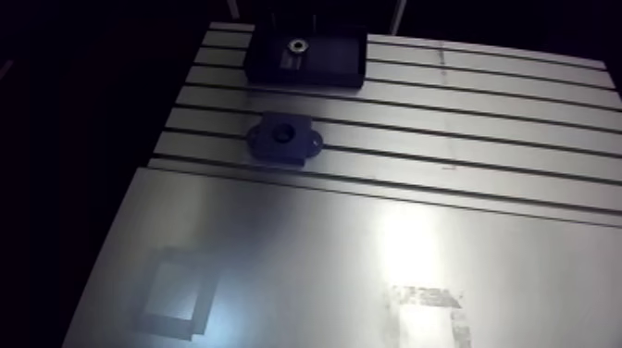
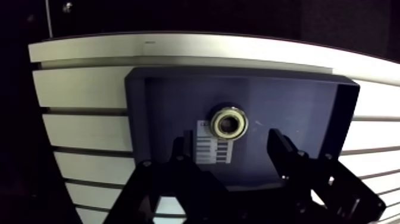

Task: Pick up the bearing and press it into the housing until flush.

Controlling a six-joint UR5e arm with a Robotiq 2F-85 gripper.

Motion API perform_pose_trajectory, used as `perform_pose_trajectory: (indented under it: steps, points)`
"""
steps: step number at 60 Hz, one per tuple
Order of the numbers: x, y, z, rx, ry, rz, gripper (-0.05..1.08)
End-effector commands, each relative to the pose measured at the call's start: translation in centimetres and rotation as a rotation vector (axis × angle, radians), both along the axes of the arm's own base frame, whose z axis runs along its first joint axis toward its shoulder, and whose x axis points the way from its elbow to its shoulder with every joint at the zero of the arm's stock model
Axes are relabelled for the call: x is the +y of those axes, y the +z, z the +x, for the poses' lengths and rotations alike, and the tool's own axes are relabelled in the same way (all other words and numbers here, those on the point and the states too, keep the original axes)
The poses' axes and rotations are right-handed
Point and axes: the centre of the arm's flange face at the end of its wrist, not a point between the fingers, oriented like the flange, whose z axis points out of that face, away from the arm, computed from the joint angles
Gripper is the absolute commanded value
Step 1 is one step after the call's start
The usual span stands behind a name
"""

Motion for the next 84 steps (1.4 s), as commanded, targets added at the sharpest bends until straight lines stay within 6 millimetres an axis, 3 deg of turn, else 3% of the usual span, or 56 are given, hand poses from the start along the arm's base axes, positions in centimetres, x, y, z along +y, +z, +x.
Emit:
perform_pose_trajectory:
  steps: [1,84]
  points:
    - [0.2,-0.3,0.2,-0.005,-0.003,0.005,0.30]
    - [0.2,-2.1,0.0,-0.003,0.002,0.004,0.39]
